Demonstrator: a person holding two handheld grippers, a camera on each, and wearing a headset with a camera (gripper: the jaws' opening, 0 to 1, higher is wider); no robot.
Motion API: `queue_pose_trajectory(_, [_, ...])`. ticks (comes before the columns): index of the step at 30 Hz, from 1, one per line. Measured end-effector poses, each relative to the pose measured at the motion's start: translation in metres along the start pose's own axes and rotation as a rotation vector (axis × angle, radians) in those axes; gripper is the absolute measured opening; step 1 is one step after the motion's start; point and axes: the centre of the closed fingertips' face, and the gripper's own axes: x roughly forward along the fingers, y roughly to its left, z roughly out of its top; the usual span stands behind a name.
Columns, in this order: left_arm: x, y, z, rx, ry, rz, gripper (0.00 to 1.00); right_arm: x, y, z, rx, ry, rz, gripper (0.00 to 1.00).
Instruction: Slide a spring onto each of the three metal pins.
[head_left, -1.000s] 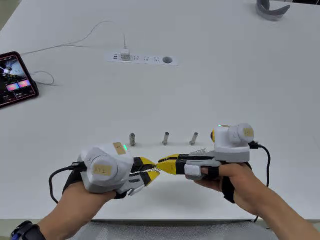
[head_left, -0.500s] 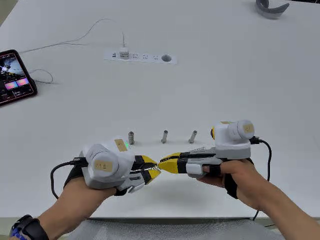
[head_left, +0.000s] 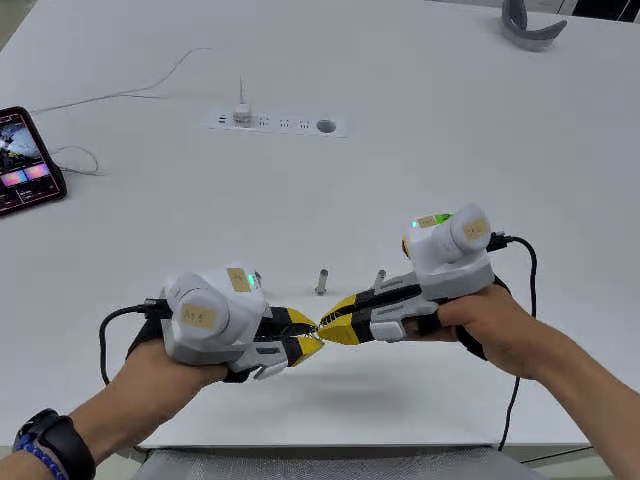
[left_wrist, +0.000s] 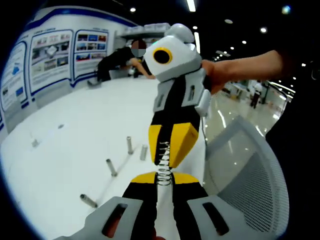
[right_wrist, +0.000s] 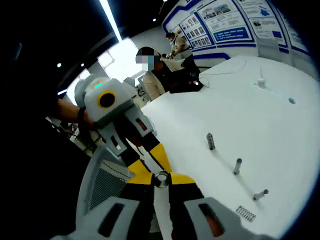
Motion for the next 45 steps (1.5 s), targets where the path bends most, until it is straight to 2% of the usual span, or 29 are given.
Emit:
queue_pose_trajectory(5, [0.005, -0.002, 0.007, 0.018, -0.007, -0.037, 0.10, -0.006, 0.001, -0.002, -0.130, 0.142, 0.003, 0.12])
queue_pose_trajectory(10, [0.010, -0.005, 0.012, 0.033, -0.012, -0.069, 0.10, -0.010, 0.003, -0.003, -0.228, 0.244, 0.018, 0.12])
queue_pose_trajectory(18, [0.014, -0.008, 0.013, 0.046, -0.005, -0.097, 0.10, -0.009, 0.005, -0.008, -0.316, 0.353, 0.035, 0.12])
queue_pose_trajectory(24, [0.015, -0.008, 0.010, 0.041, -0.001, -0.094, 0.10, -0.008, 0.003, -0.009, -0.323, 0.365, 0.029, 0.12])
queue_pose_trajectory(34, [0.012, 0.000, 0.009, 0.004, -0.025, -0.056, 0.14, -0.009, -0.005, -0.008, -0.329, 0.338, -0.005, 0.12])
queue_pose_trajectory(39, [0.005, 0.005, 0.002, -0.011, -0.019, -0.030, 0.17, -0.015, -0.010, -0.005, -0.301, 0.314, -0.020, 0.12])
queue_pose_trajectory(45, [-0.008, 0.019, -0.008, -0.060, -0.026, 0.030, 0.22, -0.022, -0.019, -0.008, -0.288, 0.309, -0.051, 0.12])
